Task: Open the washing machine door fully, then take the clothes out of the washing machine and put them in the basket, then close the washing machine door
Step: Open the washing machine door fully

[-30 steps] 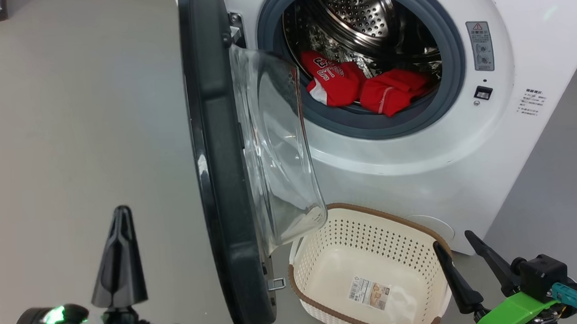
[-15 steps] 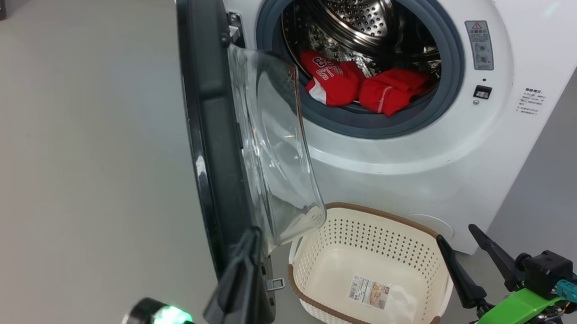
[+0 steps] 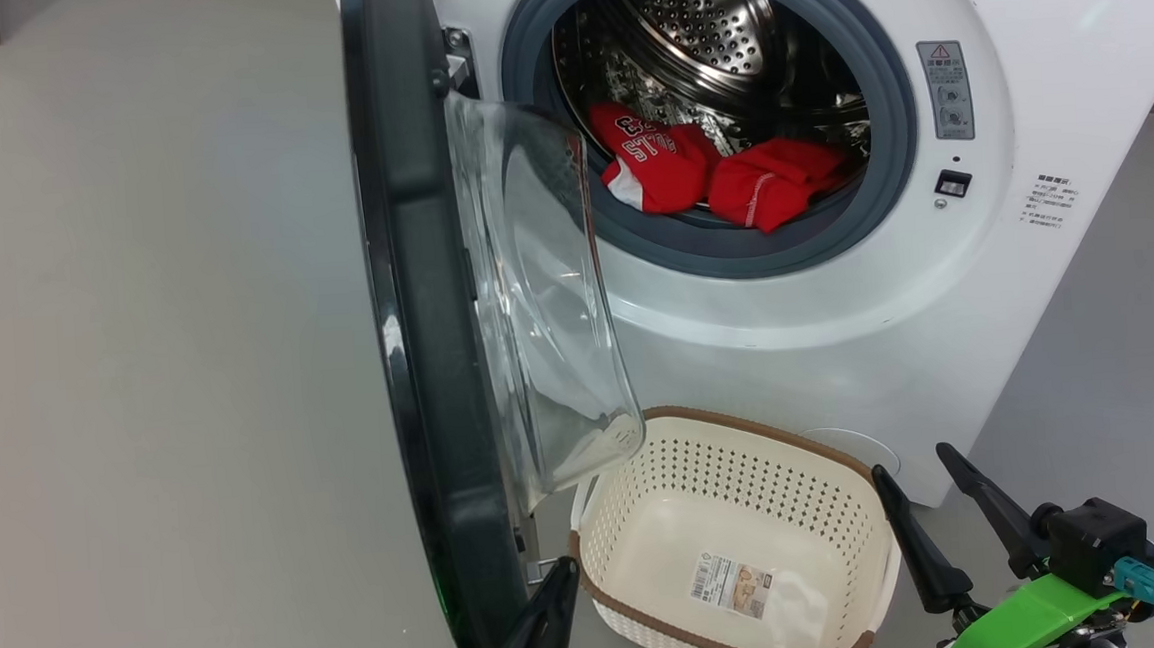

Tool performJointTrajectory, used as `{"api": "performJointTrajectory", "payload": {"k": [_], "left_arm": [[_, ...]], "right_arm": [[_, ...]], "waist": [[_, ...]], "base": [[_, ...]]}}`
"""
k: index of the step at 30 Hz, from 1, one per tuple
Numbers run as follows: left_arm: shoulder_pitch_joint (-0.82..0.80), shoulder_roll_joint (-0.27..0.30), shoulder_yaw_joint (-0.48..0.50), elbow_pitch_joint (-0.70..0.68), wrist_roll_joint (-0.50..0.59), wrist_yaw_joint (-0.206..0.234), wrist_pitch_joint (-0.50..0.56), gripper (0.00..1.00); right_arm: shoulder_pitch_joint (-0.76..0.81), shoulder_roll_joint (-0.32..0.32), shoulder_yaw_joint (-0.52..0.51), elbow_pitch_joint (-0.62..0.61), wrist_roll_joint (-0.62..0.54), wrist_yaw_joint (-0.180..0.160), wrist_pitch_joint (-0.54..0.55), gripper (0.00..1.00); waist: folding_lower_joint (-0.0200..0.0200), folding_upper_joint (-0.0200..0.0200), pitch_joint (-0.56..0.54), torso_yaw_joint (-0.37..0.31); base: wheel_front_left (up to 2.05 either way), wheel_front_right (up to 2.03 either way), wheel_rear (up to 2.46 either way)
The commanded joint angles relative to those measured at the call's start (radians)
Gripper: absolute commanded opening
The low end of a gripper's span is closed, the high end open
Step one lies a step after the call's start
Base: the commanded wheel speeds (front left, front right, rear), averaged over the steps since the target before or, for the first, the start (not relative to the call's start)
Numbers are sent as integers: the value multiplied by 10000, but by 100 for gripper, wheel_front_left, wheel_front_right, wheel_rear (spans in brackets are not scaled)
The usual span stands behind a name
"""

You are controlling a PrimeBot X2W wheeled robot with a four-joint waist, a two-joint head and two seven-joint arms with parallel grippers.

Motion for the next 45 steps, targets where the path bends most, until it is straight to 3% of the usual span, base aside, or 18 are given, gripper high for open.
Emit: {"api": "performJointTrajectory", "payload": {"k": [1,25,45], "left_arm": [[-449,-32,290,-78,-169,-6,-55,0],[-342,-32,1562,608,-324,274,-55,0],[-256,43,3990,525,20,374,-55,0]], "right_arm": [[-220,-99,248,-299,-156,63,-122,100],[-166,-102,263,-492,-179,63,-122,100],[-297,-202,304,-682,-209,63,-122,100]], "waist": [[0,0,-11,-16],[0,0,-56,19],[0,0,279,164]], "base": [[0,0,0],[0,0,0],[0,0,0]]}}
